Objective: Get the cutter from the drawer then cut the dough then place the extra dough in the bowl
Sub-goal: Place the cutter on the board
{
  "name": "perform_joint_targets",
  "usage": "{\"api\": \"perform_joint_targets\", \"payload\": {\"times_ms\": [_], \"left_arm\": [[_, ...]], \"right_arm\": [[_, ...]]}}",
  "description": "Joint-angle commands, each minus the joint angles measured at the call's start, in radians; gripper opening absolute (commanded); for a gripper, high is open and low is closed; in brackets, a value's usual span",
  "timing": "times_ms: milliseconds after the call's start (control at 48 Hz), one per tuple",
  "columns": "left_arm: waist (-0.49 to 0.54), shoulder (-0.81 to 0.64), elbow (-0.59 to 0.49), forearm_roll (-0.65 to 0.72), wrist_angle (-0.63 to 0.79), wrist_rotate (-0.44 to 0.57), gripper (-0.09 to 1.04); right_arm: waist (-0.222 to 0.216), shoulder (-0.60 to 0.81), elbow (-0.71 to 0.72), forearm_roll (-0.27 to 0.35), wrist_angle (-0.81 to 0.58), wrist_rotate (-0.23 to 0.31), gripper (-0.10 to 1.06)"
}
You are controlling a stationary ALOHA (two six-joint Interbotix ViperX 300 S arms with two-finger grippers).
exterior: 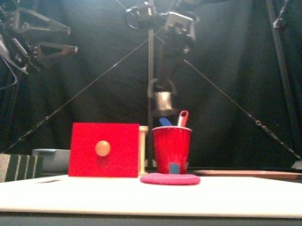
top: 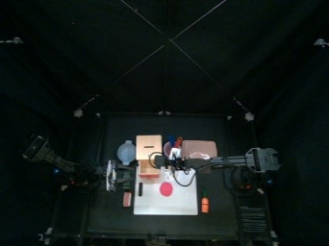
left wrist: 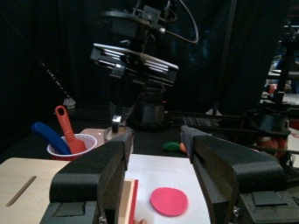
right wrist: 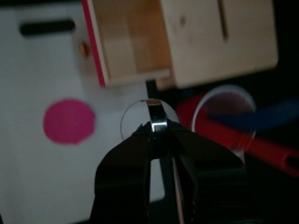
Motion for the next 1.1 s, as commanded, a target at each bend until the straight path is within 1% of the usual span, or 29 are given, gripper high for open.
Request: {"api": "perform_joint_targets", "payload": {"times_ms": [21,125,146,271,333,417,521,583,646,792,854,917,979,1104], "left_arm": [[0.003,-0.002,-0.017,-0.006,0.003,0.000,0.85],[0.015,0.000,-0.020,-0.014,0.005,0.000,0.85],[0.020,0.000,-0.021,-0.015,0.003,0.000,0.85],[0.057,0.000,-0.025,-0.026,0.005,-0.002,0.85],[0.069,-0.002,-0.028,-0.035,0.006,-0.003,0.85],[0.092,0.000,-0.038,-0.052,0.006,-0.002,0.85],[0.124,0.000,-0.049,-0.055,0.008,-0.002,0.85],[0.146,0.000,-0.055,-0.057,0.008,-0.002,0.85],[0.158,0.000,-0.060,-0.057,0.008,-0.002,0.85],[0.181,0.000,-0.063,-0.057,0.008,-0.003,0.85],[0.195,-0.002,-0.064,-0.058,0.008,-0.003,0.85],[0.210,0.000,-0.067,-0.064,0.008,-0.003,0.85],[0.230,0.000,-0.069,-0.075,0.008,-0.005,0.85],[0.268,0.000,-0.087,-0.132,0.011,-0.017,0.85]], "right_arm": [[0.060,-0.092,0.123,-0.026,-0.014,0.100,0.52],[0.115,-0.138,0.252,-0.063,-0.084,0.235,0.52],[0.130,-0.152,0.288,-0.078,-0.112,0.276,0.52],[0.183,-0.199,0.423,-0.149,-0.230,0.448,0.52],[0.201,-0.218,0.477,-0.187,-0.273,0.528,0.52],[0.215,-0.236,0.540,-0.245,-0.319,0.624,0.52],[0.218,-0.247,0.595,-0.318,-0.359,0.699,0.52],[0.218,-0.247,0.614,-0.345,-0.374,0.729,0.53],[0.218,-0.247,0.624,-0.360,-0.383,0.742,0.53],[0.212,-0.241,0.635,-0.365,-0.390,0.744,0.53],[0.212,-0.242,0.637,-0.365,-0.396,0.744,0.55],[0.212,-0.242,0.637,-0.365,-0.403,0.744,0.58],[0.213,-0.242,0.637,-0.365,-0.411,0.744,0.64],[0.212,-0.242,0.632,-0.367,-0.417,0.746,0.74]]}}
